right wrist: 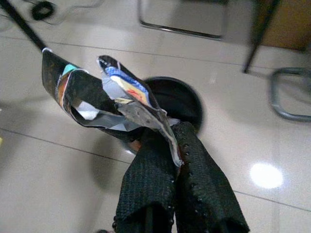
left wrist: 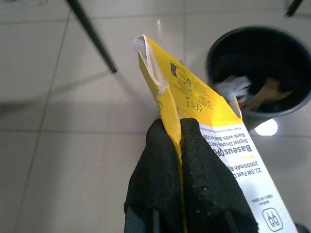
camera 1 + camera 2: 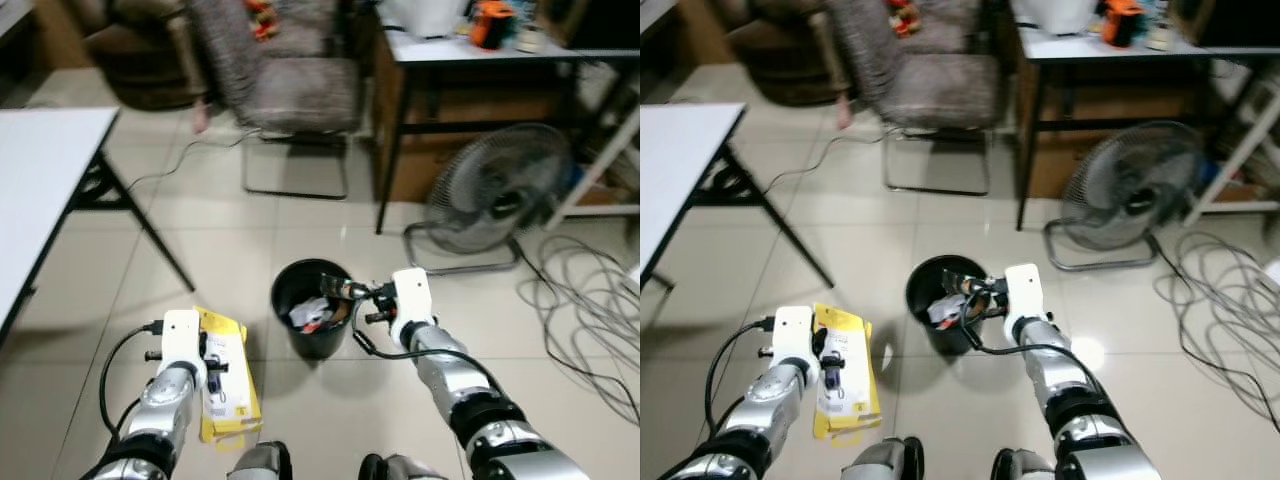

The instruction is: Picking trash to rubbish bin

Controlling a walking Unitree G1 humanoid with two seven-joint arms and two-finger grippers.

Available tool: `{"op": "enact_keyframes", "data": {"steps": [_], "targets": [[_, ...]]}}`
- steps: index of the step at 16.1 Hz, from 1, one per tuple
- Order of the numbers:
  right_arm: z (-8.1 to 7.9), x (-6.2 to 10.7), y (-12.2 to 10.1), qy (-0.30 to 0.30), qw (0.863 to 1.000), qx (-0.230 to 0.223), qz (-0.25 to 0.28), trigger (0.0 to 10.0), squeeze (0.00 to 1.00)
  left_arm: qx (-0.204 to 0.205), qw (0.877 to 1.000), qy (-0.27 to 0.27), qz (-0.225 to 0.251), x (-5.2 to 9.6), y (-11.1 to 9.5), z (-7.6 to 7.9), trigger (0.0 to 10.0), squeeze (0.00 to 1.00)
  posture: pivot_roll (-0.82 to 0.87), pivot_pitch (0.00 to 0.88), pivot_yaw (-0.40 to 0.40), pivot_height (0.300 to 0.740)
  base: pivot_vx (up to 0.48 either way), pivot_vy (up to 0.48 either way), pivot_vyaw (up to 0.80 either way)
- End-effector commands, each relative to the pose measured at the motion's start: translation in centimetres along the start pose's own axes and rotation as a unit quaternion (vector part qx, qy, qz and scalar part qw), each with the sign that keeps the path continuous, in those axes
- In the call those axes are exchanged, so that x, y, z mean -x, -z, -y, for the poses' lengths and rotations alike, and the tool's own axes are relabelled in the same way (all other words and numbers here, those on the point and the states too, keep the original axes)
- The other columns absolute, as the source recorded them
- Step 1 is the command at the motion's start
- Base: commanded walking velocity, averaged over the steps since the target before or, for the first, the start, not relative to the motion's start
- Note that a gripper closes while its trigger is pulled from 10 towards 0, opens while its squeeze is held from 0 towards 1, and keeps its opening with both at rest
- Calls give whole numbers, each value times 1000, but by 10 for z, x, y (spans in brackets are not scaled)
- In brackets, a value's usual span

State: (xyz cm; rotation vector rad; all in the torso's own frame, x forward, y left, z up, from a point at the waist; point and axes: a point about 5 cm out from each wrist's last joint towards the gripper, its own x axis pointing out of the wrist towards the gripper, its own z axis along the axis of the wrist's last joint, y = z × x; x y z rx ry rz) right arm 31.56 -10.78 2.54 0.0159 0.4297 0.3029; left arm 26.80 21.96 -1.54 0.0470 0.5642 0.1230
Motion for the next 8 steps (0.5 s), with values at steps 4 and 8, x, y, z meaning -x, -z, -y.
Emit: {"op": "enact_keyframes", "data": {"steps": [4,8], "targets": [[0,0,3,2,1000,4,-3,10000,0,5,1000,1,-4,0,1,0,10000,0,-110,156,62,740,0,0,0],[-1,0,4,2,1000,5,-5,10000,0,-3,1000,1,-5,0,2,-3,10000,0,-107,156,65,740,70,0,0]]}}
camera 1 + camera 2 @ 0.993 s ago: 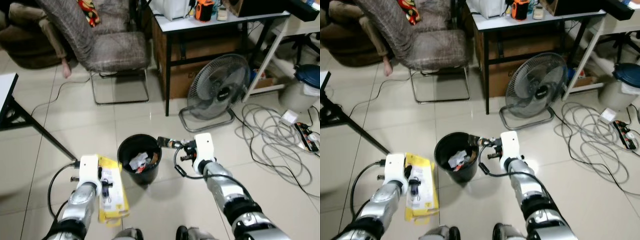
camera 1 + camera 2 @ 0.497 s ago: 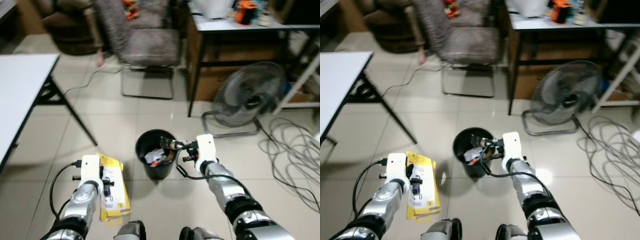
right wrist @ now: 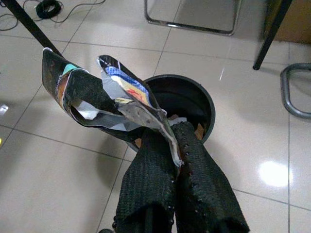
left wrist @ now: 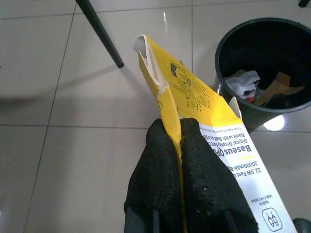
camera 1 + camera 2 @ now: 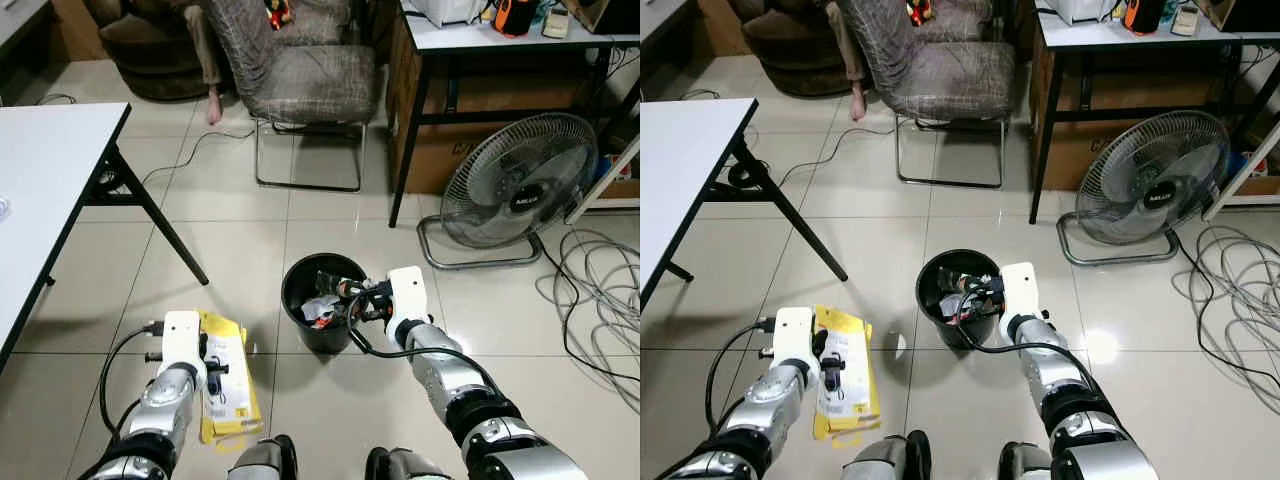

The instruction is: Picking trash to rubbish bin

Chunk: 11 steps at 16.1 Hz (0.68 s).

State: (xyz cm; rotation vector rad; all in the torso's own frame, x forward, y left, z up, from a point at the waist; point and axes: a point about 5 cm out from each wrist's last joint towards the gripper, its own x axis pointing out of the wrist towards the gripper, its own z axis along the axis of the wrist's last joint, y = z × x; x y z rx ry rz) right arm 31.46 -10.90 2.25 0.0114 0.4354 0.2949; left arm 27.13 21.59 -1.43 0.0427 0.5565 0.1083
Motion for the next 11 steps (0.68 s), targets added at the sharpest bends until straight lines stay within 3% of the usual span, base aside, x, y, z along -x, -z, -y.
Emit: {"op": "enact_keyframes", "data": {"steps": [1,11], "targets": [[-2,0,2,-2,1000,5,-3,10000,0,-3,1000,-4,-11,2,6,-6,10000,0,-107,156,65,740,326,0,0],[4,3,16,7,999,3,-35,10000,0,-10,1000,-3,-17,4,12,-7,10000,0,-105,152,63,740,330,0,0]]}}
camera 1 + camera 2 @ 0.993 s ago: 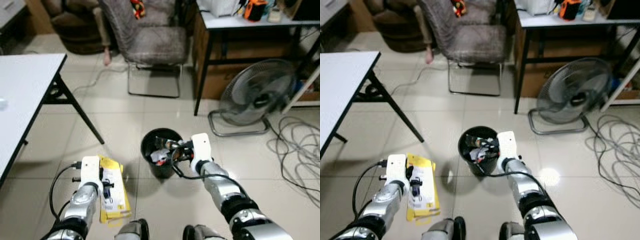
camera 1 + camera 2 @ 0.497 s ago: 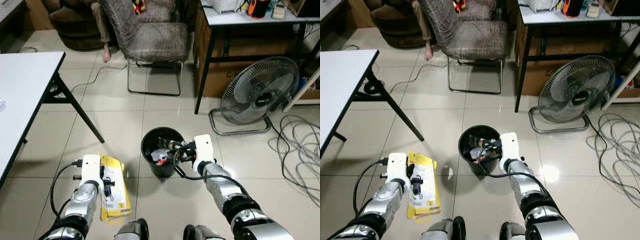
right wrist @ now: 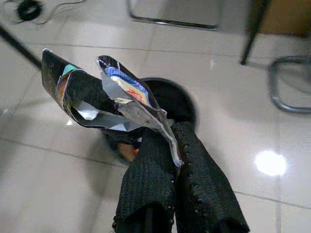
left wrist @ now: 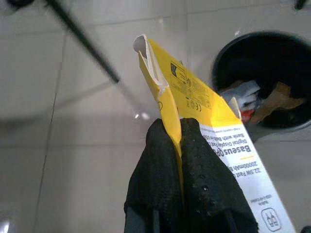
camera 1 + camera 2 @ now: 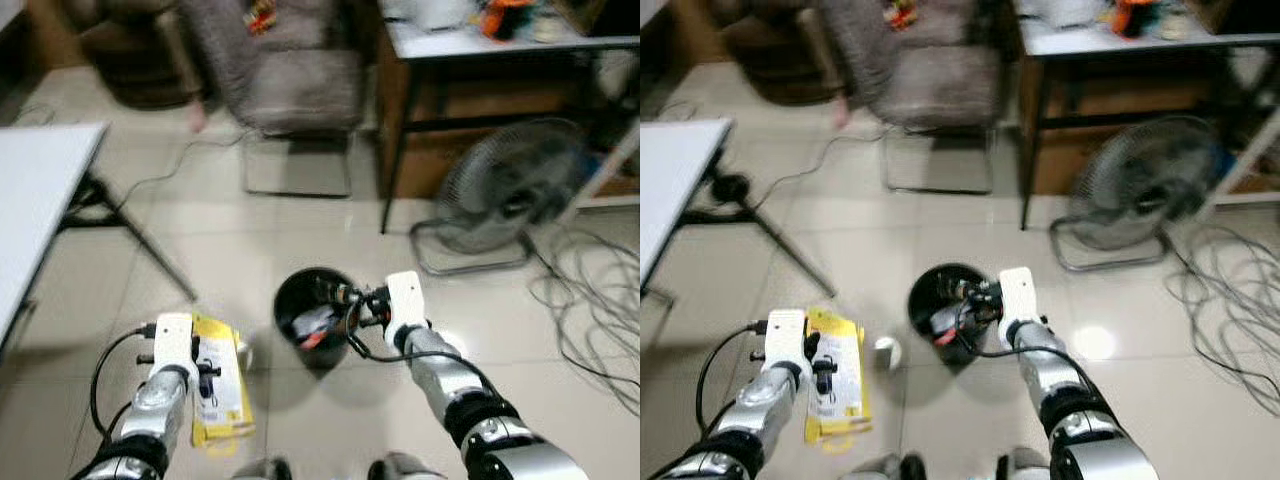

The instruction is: Picking trash to rubbish bin

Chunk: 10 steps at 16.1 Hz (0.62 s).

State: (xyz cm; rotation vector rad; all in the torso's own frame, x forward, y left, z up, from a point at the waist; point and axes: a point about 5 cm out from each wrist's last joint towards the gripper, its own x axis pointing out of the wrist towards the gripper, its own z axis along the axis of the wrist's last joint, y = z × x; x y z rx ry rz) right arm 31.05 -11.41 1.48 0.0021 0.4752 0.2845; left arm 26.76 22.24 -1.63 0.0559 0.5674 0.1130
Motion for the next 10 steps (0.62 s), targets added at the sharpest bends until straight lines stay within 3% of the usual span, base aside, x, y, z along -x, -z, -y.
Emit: {"op": "enact_keyframes", "data": {"steps": [1,10], "targets": [[-1,1,7,0,1000,4,-15,10000,0,-4,1000,1,-10,2,8,0,10000,0,-105,152,63,740,360,0,0],[1,2,9,2,1000,6,-22,10000,0,-2,1000,6,-17,3,11,3,10000,0,-103,155,63,740,359,0,0]]}}
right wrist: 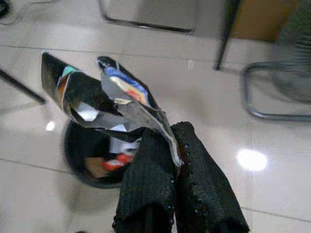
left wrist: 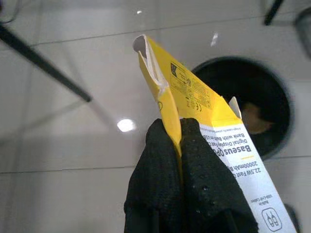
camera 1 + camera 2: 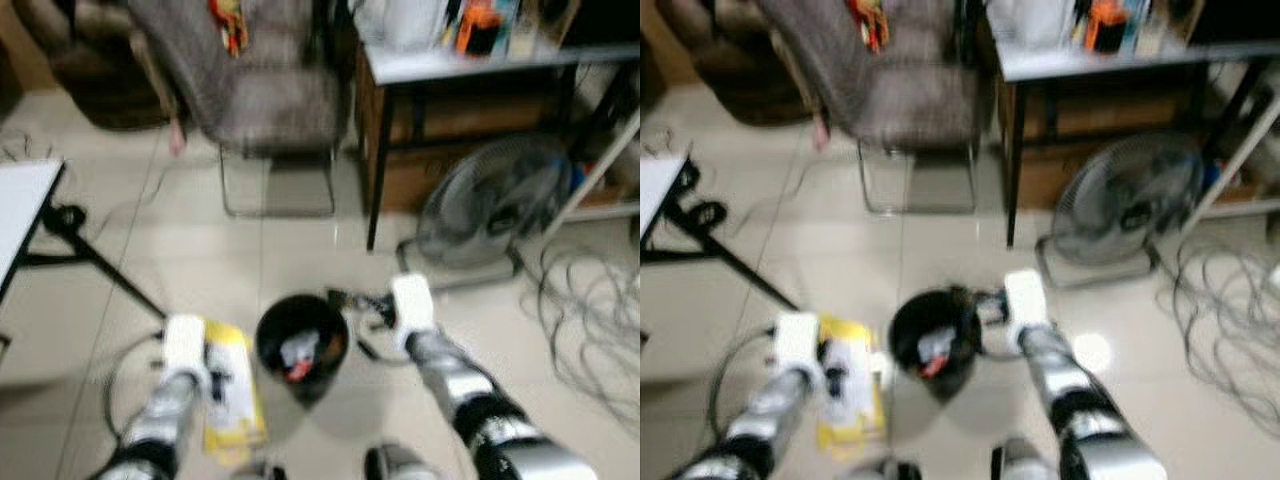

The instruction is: Picking trash to rubbish bin

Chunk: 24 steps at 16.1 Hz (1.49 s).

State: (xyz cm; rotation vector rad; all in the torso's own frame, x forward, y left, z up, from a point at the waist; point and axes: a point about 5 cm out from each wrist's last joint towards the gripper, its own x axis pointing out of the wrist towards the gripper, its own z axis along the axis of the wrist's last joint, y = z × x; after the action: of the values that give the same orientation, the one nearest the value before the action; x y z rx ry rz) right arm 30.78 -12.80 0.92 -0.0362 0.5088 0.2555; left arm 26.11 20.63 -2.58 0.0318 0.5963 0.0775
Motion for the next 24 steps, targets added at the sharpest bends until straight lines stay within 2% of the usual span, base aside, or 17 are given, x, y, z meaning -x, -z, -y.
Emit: {"op": "enact_keyframes", "data": {"steps": [1,9,12,16,19,24], "targets": [[-13,-2,2,-16,1000,-6,-3,10000,0,-8,1000,-15,-2,1,0,-13,10000,0,-103,155,63,740,349,0,0],[-12,-2,2,-16,1000,-3,-5,10000,0,-7,1000,-14,-8,2,3,-11,10000,0,-105,159,59,740,327,0,0],[-12,-2,3,-15,1000,-2,-7,10000,0,3,1000,-8,-5,1,3,-9,10000,0,-107,163,59,740,86,0,0],[-13,-1,5,-16,1000,1,-12,10000,0,-1,999,31,-26,0,8,9,10000,0,-107,164,59,740,0,0,0],[-14,-2,4,-17,1000,2,-15,10000,0,-28,995,84,-47,0,11,31,10000,0,-118,171,63,740,0,0,0],[-9,-1,5,-6,1000,-4,-15,10000,0,-68,986,139,-60,-2,6,55,10000,0,-157,186,95,740,0,0,0]]}}
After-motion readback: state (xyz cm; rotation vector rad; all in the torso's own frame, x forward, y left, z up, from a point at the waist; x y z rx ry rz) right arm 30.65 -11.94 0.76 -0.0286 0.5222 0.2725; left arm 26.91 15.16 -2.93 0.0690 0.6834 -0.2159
